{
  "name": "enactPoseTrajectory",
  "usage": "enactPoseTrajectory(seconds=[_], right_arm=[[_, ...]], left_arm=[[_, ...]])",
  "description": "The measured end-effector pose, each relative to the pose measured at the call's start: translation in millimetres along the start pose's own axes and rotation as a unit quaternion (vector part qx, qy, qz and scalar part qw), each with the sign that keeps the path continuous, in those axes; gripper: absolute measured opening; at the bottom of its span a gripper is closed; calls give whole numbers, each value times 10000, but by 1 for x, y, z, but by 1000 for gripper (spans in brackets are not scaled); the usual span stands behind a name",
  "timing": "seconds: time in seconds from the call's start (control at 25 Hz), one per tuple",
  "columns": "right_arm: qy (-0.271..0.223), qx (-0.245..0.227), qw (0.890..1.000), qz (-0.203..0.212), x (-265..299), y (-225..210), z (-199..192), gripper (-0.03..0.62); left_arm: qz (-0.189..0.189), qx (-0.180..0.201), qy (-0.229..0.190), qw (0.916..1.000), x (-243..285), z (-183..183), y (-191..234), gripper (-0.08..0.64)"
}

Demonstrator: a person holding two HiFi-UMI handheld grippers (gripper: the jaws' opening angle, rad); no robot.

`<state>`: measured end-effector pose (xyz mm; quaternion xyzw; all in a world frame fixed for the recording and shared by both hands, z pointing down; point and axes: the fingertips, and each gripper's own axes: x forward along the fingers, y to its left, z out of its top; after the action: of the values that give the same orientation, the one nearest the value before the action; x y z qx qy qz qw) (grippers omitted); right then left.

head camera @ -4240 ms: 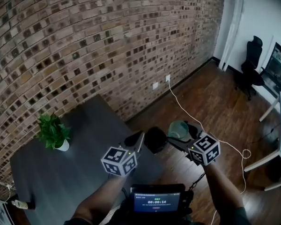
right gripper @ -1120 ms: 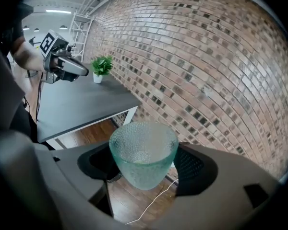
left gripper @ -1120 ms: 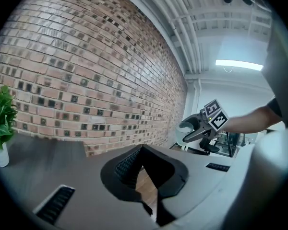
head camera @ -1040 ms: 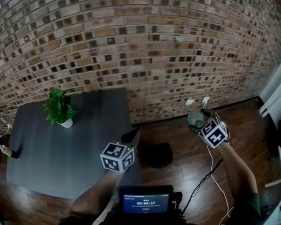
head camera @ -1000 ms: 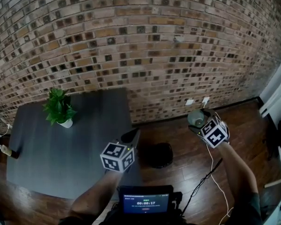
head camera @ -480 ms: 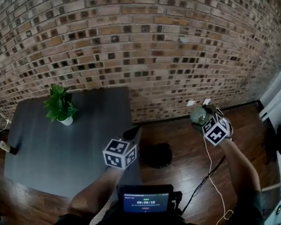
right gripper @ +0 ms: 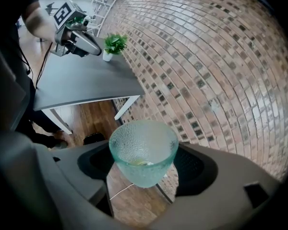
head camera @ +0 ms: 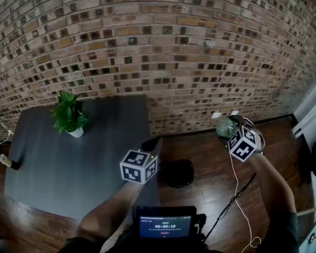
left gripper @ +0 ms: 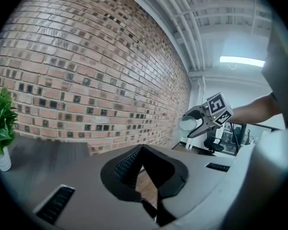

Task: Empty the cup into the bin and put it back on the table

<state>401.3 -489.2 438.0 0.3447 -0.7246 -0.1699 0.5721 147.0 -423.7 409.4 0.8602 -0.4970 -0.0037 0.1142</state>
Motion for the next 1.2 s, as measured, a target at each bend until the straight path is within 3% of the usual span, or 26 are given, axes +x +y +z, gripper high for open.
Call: enactPoseTrajectory(seconds=[1.2], right_arm=[[563, -1044, 9926, -248, -14, -14, -5, 385]], left_arm=[[30, 35, 51, 10000, -3, -5, -3, 34]])
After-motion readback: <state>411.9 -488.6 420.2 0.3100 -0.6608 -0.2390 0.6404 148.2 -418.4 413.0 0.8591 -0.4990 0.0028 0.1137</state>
